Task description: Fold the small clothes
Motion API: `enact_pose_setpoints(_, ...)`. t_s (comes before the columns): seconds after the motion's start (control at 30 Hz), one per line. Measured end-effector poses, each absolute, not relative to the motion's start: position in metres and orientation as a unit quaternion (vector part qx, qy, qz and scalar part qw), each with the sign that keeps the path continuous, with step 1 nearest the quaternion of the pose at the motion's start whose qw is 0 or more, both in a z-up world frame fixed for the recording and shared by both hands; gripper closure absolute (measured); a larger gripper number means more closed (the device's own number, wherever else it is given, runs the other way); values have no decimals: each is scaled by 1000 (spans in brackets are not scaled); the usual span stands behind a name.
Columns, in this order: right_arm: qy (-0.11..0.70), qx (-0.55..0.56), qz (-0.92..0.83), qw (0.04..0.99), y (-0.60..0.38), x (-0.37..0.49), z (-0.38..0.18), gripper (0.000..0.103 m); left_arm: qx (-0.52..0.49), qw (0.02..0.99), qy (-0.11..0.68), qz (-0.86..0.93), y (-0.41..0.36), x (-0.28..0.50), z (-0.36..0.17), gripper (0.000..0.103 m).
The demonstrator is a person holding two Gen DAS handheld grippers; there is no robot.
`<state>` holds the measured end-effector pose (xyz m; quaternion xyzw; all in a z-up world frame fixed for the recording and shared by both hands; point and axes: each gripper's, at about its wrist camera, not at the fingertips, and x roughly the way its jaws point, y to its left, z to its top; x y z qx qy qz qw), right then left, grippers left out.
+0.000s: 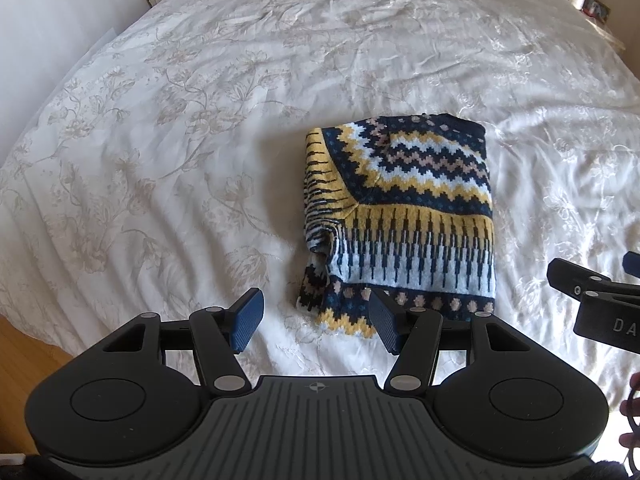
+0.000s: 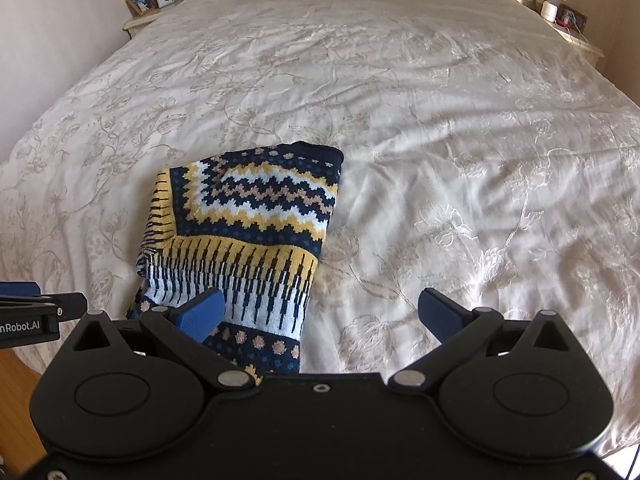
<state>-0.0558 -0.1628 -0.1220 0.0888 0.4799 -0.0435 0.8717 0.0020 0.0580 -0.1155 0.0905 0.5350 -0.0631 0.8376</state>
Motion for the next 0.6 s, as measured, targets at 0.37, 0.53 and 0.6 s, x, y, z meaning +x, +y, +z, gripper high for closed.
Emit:
enact_pose_setpoints(0.37,482,91,-36,871,-160,-54,-125,1,95,834,540,-67,58,1,-120,46)
enact_pose_setpoints(0.53,480,93,-37,871,-161,-54,-125,1,95,834,539,-72,57,1,-119,46)
enact_pose_setpoints(0.6,481,93,-38,871,-161,-53,-125,1,96,834,539,-74,56,1,-119,46)
